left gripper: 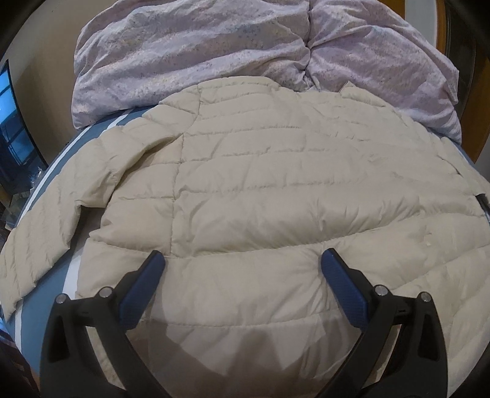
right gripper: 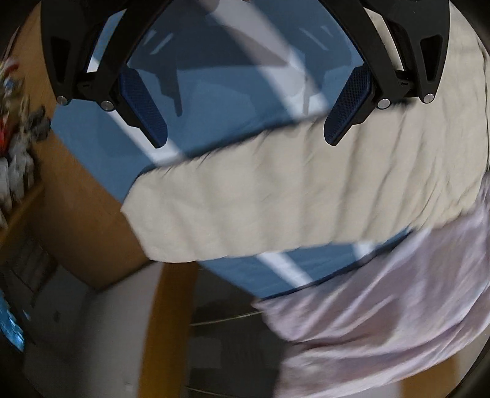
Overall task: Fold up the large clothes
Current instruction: 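Grasp the jacket sleeve nearest the right tool with the right tool, then fold the held sleeve across the jacket back with the right tool, release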
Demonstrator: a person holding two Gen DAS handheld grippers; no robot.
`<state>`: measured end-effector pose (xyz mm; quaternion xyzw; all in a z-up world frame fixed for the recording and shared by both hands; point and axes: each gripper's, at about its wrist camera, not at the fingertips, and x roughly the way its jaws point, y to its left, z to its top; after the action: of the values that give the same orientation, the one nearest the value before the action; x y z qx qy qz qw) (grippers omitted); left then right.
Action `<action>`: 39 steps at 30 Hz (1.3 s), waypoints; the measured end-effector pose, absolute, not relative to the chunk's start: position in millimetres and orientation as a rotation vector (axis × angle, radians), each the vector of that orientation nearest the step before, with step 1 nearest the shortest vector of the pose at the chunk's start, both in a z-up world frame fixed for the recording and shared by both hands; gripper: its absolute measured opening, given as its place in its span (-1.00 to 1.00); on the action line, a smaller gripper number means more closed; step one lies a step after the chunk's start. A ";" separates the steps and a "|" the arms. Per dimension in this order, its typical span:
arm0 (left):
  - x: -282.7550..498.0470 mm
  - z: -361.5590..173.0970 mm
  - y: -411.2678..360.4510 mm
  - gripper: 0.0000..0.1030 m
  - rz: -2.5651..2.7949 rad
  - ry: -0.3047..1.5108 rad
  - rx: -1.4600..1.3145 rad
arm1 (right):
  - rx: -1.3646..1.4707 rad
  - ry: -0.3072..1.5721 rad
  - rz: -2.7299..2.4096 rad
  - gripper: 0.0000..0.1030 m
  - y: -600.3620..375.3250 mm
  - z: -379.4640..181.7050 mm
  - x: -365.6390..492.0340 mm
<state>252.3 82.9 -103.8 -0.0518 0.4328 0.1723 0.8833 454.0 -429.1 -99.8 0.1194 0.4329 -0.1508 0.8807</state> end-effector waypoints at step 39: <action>260.3 -110.2 83.7 0.96 0.344 0.947 -0.146 | 0.237 0.728 -0.221 -0.83 -382.7 -68.2 491.7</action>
<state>260.3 83.7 -110.2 -0.0698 0.4531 0.1645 0.8734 491.7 -382.7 -68.2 0.1155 0.3544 -0.1076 0.9217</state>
